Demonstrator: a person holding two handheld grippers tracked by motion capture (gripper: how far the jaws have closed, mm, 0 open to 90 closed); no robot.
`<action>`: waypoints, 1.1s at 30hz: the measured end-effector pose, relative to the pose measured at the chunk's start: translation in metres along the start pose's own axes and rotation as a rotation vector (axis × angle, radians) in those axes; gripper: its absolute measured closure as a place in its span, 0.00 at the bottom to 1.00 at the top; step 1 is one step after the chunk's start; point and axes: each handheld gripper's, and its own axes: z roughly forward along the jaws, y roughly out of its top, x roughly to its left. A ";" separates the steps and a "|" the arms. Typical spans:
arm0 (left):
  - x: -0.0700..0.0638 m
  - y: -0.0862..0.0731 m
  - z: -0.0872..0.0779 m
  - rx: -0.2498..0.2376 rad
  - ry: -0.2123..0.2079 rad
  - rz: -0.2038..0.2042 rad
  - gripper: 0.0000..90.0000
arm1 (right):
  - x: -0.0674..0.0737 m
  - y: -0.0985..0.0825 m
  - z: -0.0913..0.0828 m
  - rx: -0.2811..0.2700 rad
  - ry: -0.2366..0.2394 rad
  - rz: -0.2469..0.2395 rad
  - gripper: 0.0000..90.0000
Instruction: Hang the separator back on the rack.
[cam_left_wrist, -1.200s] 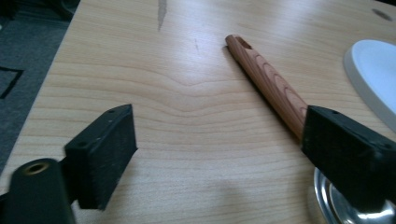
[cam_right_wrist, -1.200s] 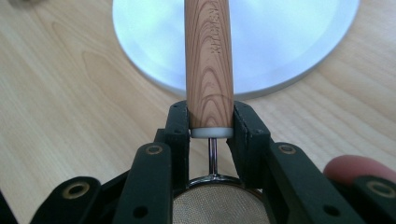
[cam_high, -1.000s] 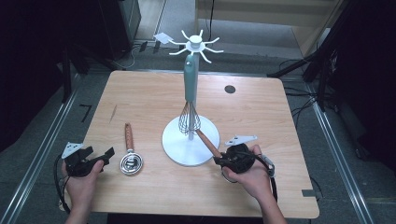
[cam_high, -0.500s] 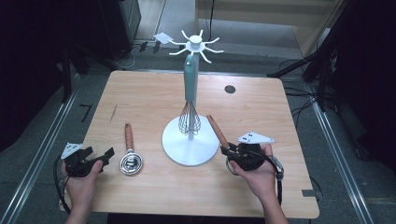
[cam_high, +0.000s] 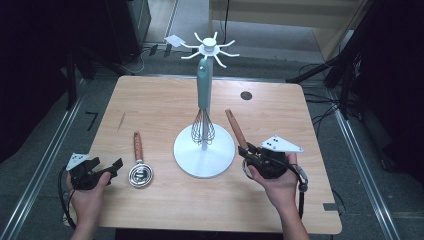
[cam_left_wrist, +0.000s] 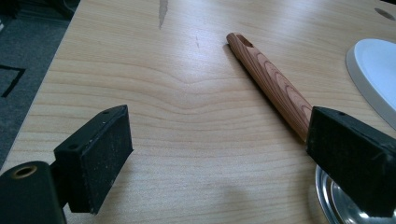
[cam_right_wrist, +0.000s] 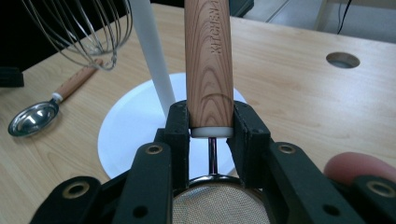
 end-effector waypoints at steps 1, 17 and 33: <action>0.000 0.000 0.000 0.000 0.000 0.000 0.09 | 0.000 0.002 -0.001 -0.009 0.003 0.001 0.80; 0.000 0.000 0.000 0.001 -0.002 -0.001 0.09 | 0.011 0.032 -0.008 -0.136 0.009 -0.020 0.80; -0.001 0.000 0.000 0.005 -0.001 0.008 0.10 | 0.017 0.057 -0.022 -0.234 0.005 -0.029 0.80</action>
